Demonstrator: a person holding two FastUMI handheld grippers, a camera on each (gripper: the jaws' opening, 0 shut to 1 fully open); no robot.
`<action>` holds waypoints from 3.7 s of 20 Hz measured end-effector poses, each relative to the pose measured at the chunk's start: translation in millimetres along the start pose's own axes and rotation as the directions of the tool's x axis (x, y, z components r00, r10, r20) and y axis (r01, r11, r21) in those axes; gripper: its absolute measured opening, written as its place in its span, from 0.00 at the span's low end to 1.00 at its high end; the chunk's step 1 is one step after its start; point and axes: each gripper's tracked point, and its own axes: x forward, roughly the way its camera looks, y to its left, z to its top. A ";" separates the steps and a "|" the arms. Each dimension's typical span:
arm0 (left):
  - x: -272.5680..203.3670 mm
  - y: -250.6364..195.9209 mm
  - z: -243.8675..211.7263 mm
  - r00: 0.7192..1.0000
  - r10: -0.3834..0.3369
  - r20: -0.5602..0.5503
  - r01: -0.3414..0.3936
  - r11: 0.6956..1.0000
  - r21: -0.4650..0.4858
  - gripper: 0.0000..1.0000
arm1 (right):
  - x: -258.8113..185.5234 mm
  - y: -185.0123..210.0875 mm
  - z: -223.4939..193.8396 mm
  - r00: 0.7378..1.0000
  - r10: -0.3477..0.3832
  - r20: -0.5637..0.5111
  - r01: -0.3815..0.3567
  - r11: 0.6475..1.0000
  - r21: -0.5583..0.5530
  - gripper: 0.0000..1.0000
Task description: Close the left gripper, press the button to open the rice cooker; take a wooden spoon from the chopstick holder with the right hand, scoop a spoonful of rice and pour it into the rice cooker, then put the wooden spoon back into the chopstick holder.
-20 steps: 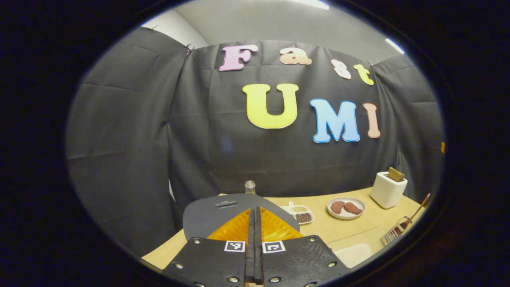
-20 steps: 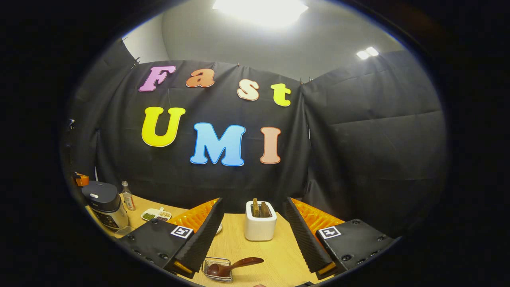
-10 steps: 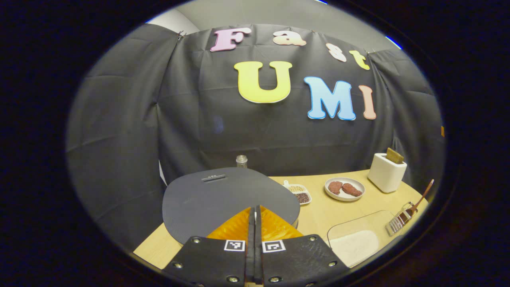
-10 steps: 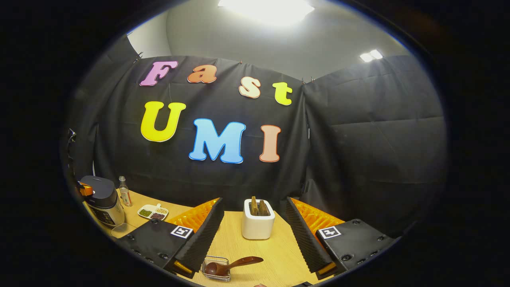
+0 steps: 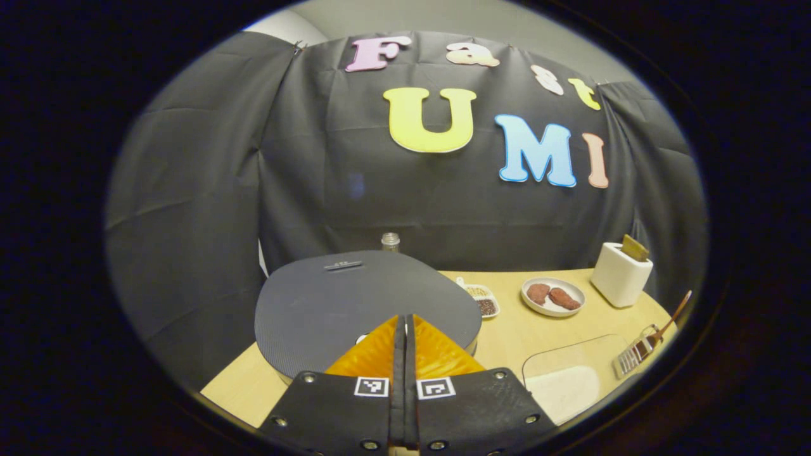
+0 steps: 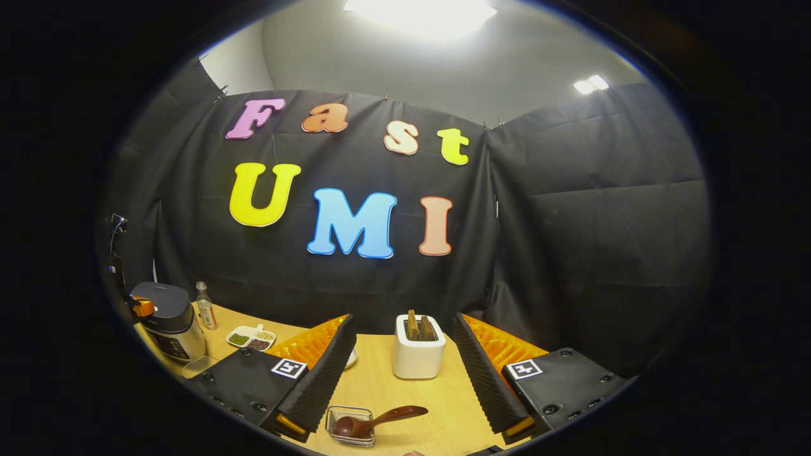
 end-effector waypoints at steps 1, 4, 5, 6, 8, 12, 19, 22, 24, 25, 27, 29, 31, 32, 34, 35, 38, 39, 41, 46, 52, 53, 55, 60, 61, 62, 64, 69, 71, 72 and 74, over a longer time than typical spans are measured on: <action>-0.4 0.5 1.4 1.000 -0.008 0.000 0.008 1.000 -0.022 0.02 | -0.4 0.7 2.5 1.000 0.004 0.007 -0.004 1.000 0.005 0.97; 0.2 0.3 4.2 1.000 -0.012 0.008 0.012 1.000 -0.002 0.02 | -3.2 2.1 9.7 0.999 0.021 0.033 -0.022 0.999 0.031 0.97; -1.9 -0.2 7.5 1.000 -0.007 0.011 0.007 1.000 0.019 0.02 | -4.0 1.0 9.2 0.999 0.025 0.032 -0.026 0.999 0.030 0.98; -4.4 -0.5 13.5 1.000 0.004 0.019 -0.005 0.999 0.042 0.02 | -4.3 -1.6 10.3 0.999 0.029 0.035 -0.030 0.999 0.029 0.98; -11.3 -1.1 34.7 0.998 0.024 0.064 -0.030 0.996 0.087 0.00 | -4.8 -6.7 12.7 0.999 0.028 0.044 -0.030 0.999 0.033 0.98; -35.9 0.1 91.1 0.982 0.054 0.183 -0.078 0.988 0.130 0.05 | -4.9 -13.1 6.1 0.999 0.030 0.034 -0.032 0.998 0.062 0.98; -99.4 12.5 161.6 0.921 0.129 0.366 -0.169 0.982 0.079 0.00 | 4.1 -17.9 -16.7 0.999 0.044 -0.006 -0.043 0.995 0.086 0.98; -131.0 12.9 184.7 0.892 0.143 0.428 -0.181 0.982 0.047 0.20 | 11.5 -18.9 -30.7 0.998 0.053 -0.025 -0.050 0.993 0.105 0.98; -154.4 7.6 194.9 0.876 0.134 0.464 -0.165 0.986 0.027 0.55 | 17.0 -18.8 -45.5 0.997 0.056 -0.050 -0.050 0.992 0.113 0.97; -162.9 9.0 199.5 0.866 0.138 0.480 -0.168 0.986 0.020 0.73 | 19.8 -19.6 -54.2 0.997 0.053 -0.063 -0.046 0.992 0.114 0.97; -176.3 8.0 206.3 0.856 0.143 0.498 -0.179 0.983 0.026 0.75 | 24.5 -24.3 -74.0 0.994 0.041 -0.098 -0.029 0.992 0.127 0.99; -186.1 5.0 213.8 0.849 0.141 0.510 -0.187 0.982 0.040 0.75 | 29.4 -25.0 -96.8 0.989 0.037 -0.145 -0.014 0.987 0.158 0.98; -192.7 1.9 219.2 0.846 0.140 0.515 -0.191 0.981 0.047 0.75 | 33.5 -25.4 -121.0 0.978 0.042 -0.204 -0.002 0.981 0.193 0.98; -195.1 -0.6 219.3 0.847 0.138 0.513 -0.190 0.980 0.050 0.75 | 35.6 -25.0 -133.2 0.970 0.048 -0.237 0.005 0.975 0.221 0.98; -198.0 -0.6 217.3 0.849 0.143 0.509 -0.198 0.979 0.056 0.76 | 38.2 -23.4 -154.2 0.955 0.062 -0.290 0.024 0.958 0.285 0.98; -198.2 -0.2 214.0 0.851 0.146 0.505 -0.204 0.977 0.061 0.75 | 38.4 -22.0 -160.3 0.948 0.071 -0.309 0.035 0.946 0.323 0.98; -201.4 1.4 208.7 0.856 0.152 0.495 -0.217 0.973 0.078 0.75 | 40.3 -14.9 -184.0 0.927 0.097 -0.362 0.063 0.912 0.406 0.98; -202.1 2.9 206.6 0.856 0.156 0.492 -0.222 0.972 0.078 0.75 | 40.1 -11.0 -191.8 0.917 0.112 -0.383 0.068 0.902 0.425 0.98; -203.3 3.5 203.1 0.860 0.161 0.485 -0.221 0.973 0.069 0.75 | 38.5 -0.6 -205.8 0.898 0.147 -0.414 0.067 0.885 0.460 0.98; -202.5 9.3 191.9 0.865 0.177 0.469 -0.235 0.970 0.068 0.75 | 30.5 28.7 -234.7 0.837 0.254 -0.484 0.071 0.828 0.556 0.84; -199.4 21.4 179.6 0.874 0.201 0.442 -0.252 0.966 0.059 0.76 | 22.7 45.2 -233.2 0.825 0.280 -0.490 0.052 0.827 0.560 0.31; -199.0 23.6 176.8 0.875 0.203 0.440 -0.254 0.965 0.060 0.76 | 24.2 47.5 -232.7 0.824 0.282 -0.491 0.037 0.838 0.544 0.23; -198.5 28.2 175.7 0.873 0.210 0.440 -0.262 0.963 0.060 0.75 | 20.5 52.7 -228.1 0.820 0.286 -0.496 0.012 0.858 0.514 0.21; -199.9 44.5 176.3 0.866 0.232 0.444 -0.276 0.960 0.038 0.76 | 27.2 50.8 -203.1 0.837 0.263 -0.481 -0.046 0.908 0.416 0.09; -199.1 47.8 175.2 0.864 0.237 0.444 -0.280 0.959 0.033 0.75 | 28.5 51.3 -194.9 0.839 0.262 -0.476 -0.056 0.914 0.403 0.09; -199.2 51.0 175.5 0.864 0.240 0.443 -0.281 0.959 0.030 0.75 | 28.7 51.3 -184.9 0.846 0.255 -0.468 -0.068 0.922 0.380 0.09; -198.2 55.9 174.4 0.862 0.247 0.442 -0.286 0.958 0.024 0.75 | 30.4 52.4 -166.3 0.862 0.244 -0.445 -0.091 0.937 0.337 0.09; -194.5 66.8 168.2 0.862 0.256 0.437 -0.291 0.957 0.013 0.76 | 35.5 66.0 -126.1 0.894 0.236 -0.381 -0.151 0.959 0.239 0.09; -191.2 70.5 164.7 0.864 0.259 0.431 -0.293 0.956 0.013 0.76 | 35.8 77.8 -111.1 0.903 0.245 -0.353 -0.183 0.963 0.199 0.09; -189.1 72.1 163.5 0.867 0.260 0.425 -0.293 0.956 0.013 0.76 | 35.6 85.2 -105.2 0.907 0.252 -0.339 -0.200 0.963 0.182 0.09; -188.1 78.3 158.5 0.870 0.262 0.418 -0.295 0.955 0.014 0.75 | 35.5 102.9 -93.7 0.907 0.281 -0.313 -0.240 0.957 0.163 0.09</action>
